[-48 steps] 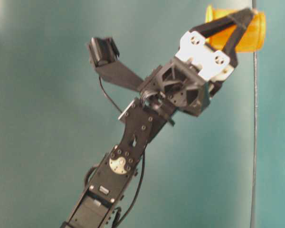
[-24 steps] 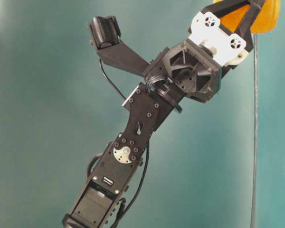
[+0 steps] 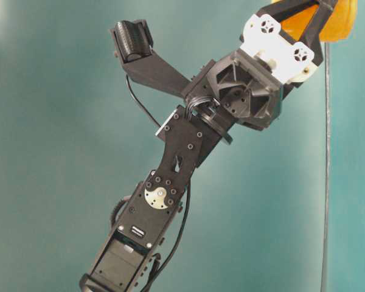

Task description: Move the cup toward the block with left arm.

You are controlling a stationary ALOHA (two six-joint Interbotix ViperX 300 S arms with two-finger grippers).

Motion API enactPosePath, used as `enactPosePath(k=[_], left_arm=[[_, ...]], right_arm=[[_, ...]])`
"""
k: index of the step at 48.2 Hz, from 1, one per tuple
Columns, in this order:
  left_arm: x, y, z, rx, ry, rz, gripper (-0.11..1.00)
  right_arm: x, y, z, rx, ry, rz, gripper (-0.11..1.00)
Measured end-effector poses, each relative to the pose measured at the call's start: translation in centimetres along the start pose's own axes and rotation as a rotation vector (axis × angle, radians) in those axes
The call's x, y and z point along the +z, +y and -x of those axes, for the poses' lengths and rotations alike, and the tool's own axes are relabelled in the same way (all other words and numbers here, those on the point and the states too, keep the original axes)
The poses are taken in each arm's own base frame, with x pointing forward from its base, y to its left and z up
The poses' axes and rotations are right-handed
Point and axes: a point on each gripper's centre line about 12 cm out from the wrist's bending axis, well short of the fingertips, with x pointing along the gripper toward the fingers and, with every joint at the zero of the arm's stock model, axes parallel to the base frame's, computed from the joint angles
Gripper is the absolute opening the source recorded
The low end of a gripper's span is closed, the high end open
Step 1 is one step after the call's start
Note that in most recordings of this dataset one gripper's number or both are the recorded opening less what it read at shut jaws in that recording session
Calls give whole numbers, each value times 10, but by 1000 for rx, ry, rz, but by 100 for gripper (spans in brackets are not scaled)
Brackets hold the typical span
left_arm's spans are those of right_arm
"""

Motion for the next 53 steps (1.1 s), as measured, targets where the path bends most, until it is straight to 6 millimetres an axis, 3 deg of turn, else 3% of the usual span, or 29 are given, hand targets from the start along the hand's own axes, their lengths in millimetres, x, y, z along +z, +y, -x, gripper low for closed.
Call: enactPosePath(k=[39, 53], left_arm=[[7, 0, 1, 1, -63, 8, 67], [-12, -1, -1, -1, -26, 14, 67]], right_arm=[[2, 0, 0, 0, -5, -1, 0], [2, 0, 0, 0, -3, 0, 0]])
